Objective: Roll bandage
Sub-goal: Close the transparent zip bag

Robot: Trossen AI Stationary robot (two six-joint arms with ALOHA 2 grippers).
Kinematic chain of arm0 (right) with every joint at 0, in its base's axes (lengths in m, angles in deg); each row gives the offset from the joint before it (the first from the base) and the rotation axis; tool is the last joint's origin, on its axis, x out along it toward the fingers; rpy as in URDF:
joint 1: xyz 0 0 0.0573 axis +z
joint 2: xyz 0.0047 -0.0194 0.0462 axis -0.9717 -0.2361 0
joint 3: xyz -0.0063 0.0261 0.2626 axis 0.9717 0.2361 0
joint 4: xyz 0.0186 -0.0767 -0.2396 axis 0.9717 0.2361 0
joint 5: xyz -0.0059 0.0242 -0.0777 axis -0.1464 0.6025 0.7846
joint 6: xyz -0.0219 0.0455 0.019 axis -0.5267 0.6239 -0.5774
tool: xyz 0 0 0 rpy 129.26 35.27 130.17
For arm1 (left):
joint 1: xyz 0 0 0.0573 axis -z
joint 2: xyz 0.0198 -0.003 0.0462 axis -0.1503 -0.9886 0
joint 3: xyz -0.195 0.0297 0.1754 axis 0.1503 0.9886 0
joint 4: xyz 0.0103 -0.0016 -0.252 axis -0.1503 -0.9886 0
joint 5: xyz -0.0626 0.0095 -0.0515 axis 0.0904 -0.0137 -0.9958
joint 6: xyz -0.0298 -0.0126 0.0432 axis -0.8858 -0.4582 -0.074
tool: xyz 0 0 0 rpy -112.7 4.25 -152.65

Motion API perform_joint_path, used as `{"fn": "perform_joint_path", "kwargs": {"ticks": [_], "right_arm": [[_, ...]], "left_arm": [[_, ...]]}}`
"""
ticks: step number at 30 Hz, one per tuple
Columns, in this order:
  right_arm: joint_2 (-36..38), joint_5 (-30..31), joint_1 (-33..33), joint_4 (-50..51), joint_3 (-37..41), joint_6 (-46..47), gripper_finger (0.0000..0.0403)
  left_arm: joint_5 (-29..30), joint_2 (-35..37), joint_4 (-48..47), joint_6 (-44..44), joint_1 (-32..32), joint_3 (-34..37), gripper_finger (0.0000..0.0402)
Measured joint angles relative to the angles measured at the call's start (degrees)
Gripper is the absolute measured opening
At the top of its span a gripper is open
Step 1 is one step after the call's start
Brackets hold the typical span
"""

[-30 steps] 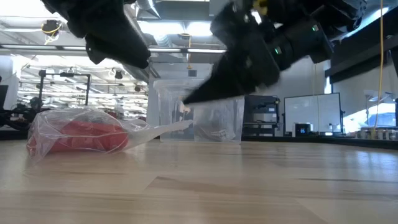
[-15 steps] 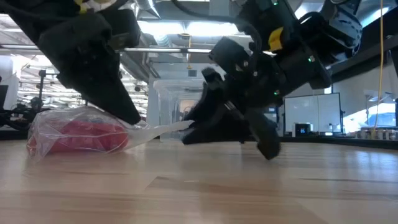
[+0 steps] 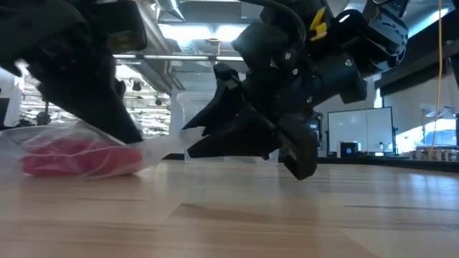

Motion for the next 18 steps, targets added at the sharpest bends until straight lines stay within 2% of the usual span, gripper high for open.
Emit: {"fn": "perform_joint_path", "kwargs": {"ticks": [11, 18], "right_arm": [[0.0, -2.4, 0.4, 0.6, 0.0, -3.8, 0.0152], [-4.1, -2.5, 0.4, -6.6, -1.9, -6.2, 0.0129]], "left_arm": [[-0.1, 0.3, 0.1, 1.3, 2.7, -3.7, 0.0127], [-0.1, 0.3, 0.5, -0.4, 2.7, -4.0, 0.0127]]}}
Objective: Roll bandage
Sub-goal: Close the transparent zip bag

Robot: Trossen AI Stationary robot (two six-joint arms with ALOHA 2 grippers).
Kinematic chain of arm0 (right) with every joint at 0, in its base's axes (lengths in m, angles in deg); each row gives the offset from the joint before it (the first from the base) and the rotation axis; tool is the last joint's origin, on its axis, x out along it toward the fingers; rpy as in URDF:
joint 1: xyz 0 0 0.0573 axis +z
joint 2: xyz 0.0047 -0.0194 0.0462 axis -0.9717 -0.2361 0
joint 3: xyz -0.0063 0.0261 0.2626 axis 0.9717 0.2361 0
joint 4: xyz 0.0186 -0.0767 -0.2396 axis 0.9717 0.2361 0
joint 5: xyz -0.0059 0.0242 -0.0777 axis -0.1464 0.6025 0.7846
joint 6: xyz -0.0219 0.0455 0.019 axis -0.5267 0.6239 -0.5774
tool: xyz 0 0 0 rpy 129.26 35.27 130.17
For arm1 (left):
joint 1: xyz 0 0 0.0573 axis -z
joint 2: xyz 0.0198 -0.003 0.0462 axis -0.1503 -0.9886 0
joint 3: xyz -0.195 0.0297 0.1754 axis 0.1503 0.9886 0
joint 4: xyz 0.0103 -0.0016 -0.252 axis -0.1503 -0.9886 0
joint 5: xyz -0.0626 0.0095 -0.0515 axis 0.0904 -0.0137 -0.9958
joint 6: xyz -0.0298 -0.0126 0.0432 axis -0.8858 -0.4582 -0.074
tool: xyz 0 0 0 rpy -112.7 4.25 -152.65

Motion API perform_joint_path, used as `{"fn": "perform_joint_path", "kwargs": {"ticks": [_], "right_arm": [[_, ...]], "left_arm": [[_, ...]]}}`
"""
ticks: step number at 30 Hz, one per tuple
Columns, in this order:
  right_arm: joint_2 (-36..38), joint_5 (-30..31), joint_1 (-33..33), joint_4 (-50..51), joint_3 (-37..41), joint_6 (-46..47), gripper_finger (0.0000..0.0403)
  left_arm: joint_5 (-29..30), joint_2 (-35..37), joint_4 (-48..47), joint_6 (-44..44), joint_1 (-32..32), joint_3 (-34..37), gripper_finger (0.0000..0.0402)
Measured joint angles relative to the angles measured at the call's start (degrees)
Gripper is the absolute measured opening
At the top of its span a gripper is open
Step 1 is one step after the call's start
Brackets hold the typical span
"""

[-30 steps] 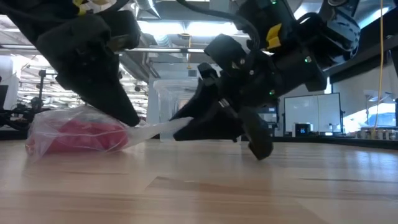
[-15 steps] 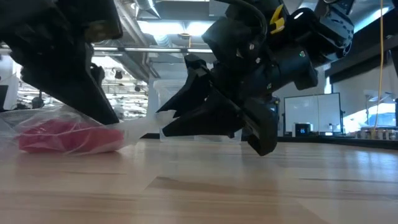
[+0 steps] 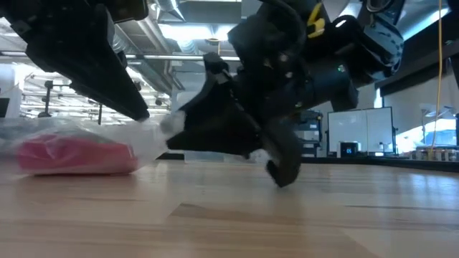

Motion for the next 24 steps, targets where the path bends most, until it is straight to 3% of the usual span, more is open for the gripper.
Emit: {"fn": "perform_joint_path", "kwargs": {"ticks": [8, 12, 16, 24], "right_arm": [[-1.4, 5.3, 0.3, 1.9, -3.1, 8.4, 0.0015], [-0.9, 8.9, 1.0, 6.3, -5.3, 17.3, 0.0022], [0.9, 10.3, 1.1, 17.3, -9.7, 26.7, 0.0011], [2.4, 10.3, 1.1, 34.1, -19.3, 35.1, 0.0011]], "left_arm": [[0.0, 0.2, -4.7, -1.0, 1.2, -2.6, 0.0127], [0.0, 2.3, -17.3, -0.8, 2.0, -9.2, 0.0127], [1.1, 3.7, -27.8, -2.0, 2.3, -13.9, 0.0127], [5.3, 3.6, -30.3, -2.6, 0.8, -13.3, 0.0127]]}}
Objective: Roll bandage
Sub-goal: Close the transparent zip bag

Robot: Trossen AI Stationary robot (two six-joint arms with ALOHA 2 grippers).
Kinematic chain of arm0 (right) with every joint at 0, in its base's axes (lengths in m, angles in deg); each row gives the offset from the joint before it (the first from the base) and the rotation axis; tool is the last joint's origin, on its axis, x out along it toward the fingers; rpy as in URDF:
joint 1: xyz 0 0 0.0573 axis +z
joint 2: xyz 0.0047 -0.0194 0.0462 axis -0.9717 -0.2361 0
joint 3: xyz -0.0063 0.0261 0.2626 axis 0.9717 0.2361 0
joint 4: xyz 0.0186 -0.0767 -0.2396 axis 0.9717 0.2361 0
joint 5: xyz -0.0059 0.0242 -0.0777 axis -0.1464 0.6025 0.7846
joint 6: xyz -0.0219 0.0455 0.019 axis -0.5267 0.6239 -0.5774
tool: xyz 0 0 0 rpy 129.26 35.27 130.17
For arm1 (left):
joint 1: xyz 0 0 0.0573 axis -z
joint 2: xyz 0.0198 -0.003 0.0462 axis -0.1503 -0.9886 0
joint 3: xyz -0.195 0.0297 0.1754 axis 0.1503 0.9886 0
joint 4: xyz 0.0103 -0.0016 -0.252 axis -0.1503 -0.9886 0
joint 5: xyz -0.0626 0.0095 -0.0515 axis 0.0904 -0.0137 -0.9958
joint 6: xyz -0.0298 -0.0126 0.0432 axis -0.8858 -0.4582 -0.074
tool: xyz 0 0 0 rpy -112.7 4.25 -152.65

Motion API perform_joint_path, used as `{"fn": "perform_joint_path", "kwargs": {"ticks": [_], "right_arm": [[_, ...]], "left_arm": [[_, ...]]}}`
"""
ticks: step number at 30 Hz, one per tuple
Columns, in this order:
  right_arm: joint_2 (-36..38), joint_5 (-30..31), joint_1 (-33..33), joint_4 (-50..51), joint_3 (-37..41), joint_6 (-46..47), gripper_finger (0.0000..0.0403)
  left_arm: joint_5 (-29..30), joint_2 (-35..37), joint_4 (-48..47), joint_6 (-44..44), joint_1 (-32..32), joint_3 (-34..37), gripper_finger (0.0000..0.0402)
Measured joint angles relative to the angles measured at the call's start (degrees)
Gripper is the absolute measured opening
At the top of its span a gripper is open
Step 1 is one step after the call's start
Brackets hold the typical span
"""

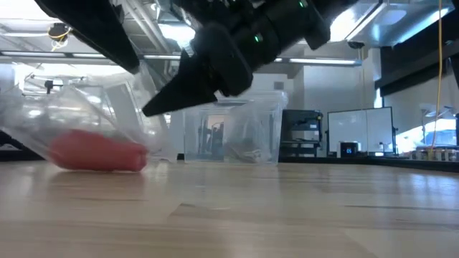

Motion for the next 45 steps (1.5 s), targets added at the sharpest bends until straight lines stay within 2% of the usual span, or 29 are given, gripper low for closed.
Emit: {"fn": "perform_joint_path", "kwargs": {"ticks": [10, 19, 26, 37, 39, 45], "right_arm": [[0.0, -0.4, 0.4, 1.4, -1.6, 0.0, 0.0007], [0.1, -0.4, 0.4, 1.4, -1.6, -0.7, 0.0009], [0.1, -0.4, 0.4, 1.5, -1.6, -0.9, 0.0011], [0.1, -0.4, 0.4, 1.2, -1.6, -1.0, 0.0011], [0.1, -0.4, 0.4, 1.4, -1.6, -0.9, 0.0012], [0.1, -1.6, 0.4, 2.0, -1.6, 6.6, 0.0015]], "left_arm": [[0.1, 0.1, 0.1, 3.2, 0.1, 0.0, 0.0124], [0.0, 0.3, 0.0, 6.1, -1.7, -1.2, 0.0072], [-3.9, 0.3, -0.3, 6.0, -2.8, -1.2, 0.0041], [-4.4, 0.0, -0.3, 7.4, -3.5, -1.2, 0.0027], [-3.9, -0.5, -0.2, 7.8, -3.9, -1.2, 0.0013], [-1.9, -0.7, -0.3, 8.9, -3.9, -1.2, 0.0002]]}}
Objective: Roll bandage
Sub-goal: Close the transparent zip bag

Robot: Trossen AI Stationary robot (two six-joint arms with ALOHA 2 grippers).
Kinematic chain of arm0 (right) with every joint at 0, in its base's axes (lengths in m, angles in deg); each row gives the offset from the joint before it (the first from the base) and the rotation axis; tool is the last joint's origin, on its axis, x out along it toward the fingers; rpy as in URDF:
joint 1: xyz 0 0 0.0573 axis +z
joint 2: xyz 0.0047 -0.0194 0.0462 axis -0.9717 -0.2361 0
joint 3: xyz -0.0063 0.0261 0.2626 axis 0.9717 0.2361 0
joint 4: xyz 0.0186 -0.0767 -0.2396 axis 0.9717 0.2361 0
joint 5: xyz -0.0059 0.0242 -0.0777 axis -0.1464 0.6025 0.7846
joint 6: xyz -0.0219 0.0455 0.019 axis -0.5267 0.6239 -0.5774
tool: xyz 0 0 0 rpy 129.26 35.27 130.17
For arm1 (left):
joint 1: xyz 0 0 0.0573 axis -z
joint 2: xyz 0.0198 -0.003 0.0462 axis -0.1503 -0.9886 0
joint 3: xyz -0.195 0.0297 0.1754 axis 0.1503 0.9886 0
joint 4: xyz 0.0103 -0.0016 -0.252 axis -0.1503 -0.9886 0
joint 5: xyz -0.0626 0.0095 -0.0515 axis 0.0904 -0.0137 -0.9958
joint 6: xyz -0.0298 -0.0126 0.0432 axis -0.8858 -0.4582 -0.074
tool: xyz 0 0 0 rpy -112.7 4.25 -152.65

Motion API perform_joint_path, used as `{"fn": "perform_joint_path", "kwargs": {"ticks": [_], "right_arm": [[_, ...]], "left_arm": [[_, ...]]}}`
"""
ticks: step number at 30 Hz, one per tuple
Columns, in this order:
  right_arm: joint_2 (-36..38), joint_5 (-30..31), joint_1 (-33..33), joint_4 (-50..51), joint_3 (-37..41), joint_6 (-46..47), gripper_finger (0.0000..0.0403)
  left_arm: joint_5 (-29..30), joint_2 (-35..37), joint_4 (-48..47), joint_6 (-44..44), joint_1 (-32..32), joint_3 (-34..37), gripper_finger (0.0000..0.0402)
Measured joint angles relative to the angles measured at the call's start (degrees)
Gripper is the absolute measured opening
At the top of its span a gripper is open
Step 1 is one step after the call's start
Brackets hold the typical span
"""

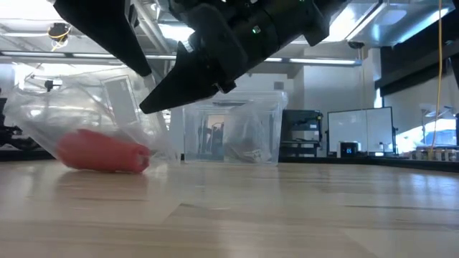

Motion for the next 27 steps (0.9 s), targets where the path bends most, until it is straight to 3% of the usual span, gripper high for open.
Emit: {"fn": "perform_joint_path", "kwargs": {"ticks": [11, 18, 27], "right_arm": [[11.4, 1.5, 0.0, 20.2, -0.1, -1.2, 0.0084], [12.0, -7.4, 0.0, 5.0, 4.4, -2.8, 0.0105], [12.0, 0.8, 0.0, -7.0, 8.4, -2.8, 0.0116]], "left_arm": [[3.7, 0.0, -1.8, 2.2, 2.1, -3.1, 0.0001], [6.1, 0.0, -5.2, 4.3, 2.7, -6.5, 0.0], [6.9, 0.0, -6.2, 3.7, 1.5, -6.6, 0.0]]}}
